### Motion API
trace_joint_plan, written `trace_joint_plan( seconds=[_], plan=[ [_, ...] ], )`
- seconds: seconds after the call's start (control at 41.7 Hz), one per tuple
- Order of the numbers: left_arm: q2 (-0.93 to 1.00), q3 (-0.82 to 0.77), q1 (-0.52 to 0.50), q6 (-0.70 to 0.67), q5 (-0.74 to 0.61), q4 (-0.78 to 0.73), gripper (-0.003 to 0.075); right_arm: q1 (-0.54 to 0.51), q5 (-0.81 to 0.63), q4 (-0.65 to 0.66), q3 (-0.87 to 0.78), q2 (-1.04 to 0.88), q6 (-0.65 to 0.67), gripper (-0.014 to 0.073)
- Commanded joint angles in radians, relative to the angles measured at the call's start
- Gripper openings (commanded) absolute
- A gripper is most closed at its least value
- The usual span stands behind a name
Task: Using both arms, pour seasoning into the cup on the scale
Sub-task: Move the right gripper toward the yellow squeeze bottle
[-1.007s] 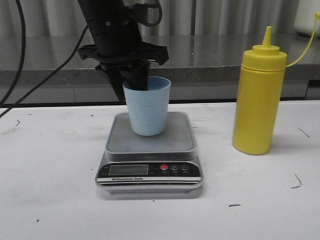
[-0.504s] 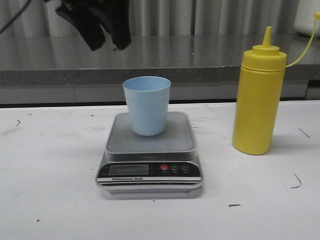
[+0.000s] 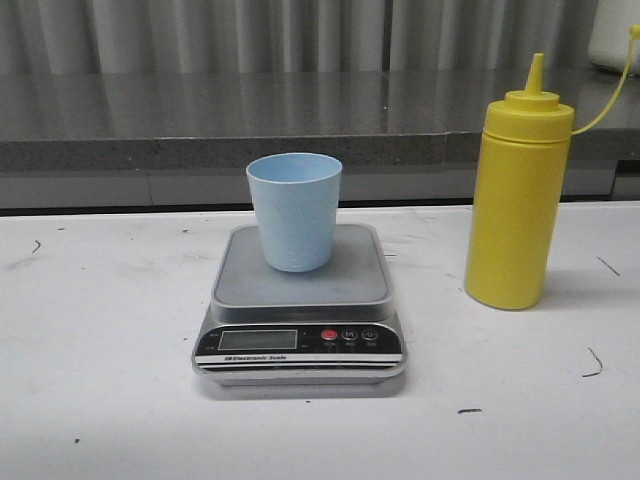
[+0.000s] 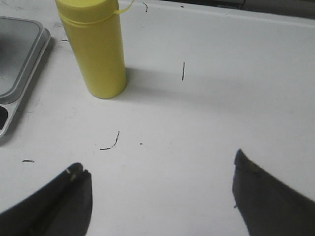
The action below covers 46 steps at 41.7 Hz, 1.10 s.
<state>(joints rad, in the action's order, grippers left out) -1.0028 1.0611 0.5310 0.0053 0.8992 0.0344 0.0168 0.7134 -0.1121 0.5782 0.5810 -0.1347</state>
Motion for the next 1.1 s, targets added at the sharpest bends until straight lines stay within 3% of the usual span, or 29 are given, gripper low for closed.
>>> trace_joint_plan(
  seconds=[0.0,0.336,0.743,1.079],
  plan=[
    [0.111,-0.037,0.006,-0.043,-0.072,-0.014,0.0357,-0.005,-0.063,0.001,0.032,0.006,-0.010,0.0602],
    [0.349,-0.218,0.006,-0.116,-0.068,-0.040,0.0357,-0.005,-0.063,0.001,0.032,0.006,-0.010,0.0602],
    [0.370,-0.234,0.006,-0.116,-0.063,-0.040,0.0357,-0.002,-0.087,-0.005,0.032,0.006,-0.010,0.0602],
    [0.370,-0.234,0.006,-0.116,-0.063,-0.040,0.0356,0.171,-0.088,-0.007,0.032,0.006,-0.096,0.0659]
  ],
)
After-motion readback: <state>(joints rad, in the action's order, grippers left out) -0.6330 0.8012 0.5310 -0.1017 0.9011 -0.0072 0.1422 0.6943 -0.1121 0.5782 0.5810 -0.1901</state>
